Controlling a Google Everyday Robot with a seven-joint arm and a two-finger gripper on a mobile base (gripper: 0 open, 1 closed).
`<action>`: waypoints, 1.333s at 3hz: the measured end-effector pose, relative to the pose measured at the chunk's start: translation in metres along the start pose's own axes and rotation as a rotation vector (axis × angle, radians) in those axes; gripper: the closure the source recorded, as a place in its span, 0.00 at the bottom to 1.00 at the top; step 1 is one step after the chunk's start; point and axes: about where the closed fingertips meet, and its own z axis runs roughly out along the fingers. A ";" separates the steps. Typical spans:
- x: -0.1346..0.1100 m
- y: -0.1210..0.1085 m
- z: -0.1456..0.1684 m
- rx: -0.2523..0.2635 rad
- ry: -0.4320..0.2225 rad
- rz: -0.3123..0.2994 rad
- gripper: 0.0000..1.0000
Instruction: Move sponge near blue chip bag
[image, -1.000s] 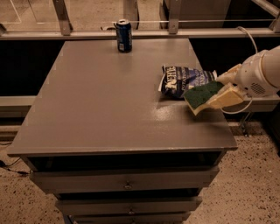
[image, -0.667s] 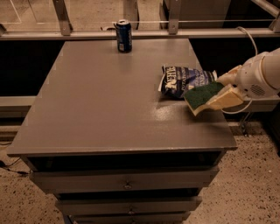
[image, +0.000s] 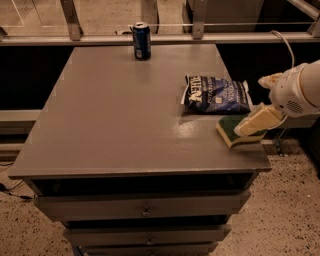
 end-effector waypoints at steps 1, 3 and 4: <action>0.001 0.003 0.003 -0.008 -0.005 0.008 0.00; 0.011 -0.012 -0.027 -0.008 -0.084 0.037 0.00; 0.009 -0.032 -0.069 -0.011 -0.146 -0.012 0.00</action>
Offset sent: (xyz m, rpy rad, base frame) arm -0.0039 -0.0013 -0.0074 0.0474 0.0064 -0.0131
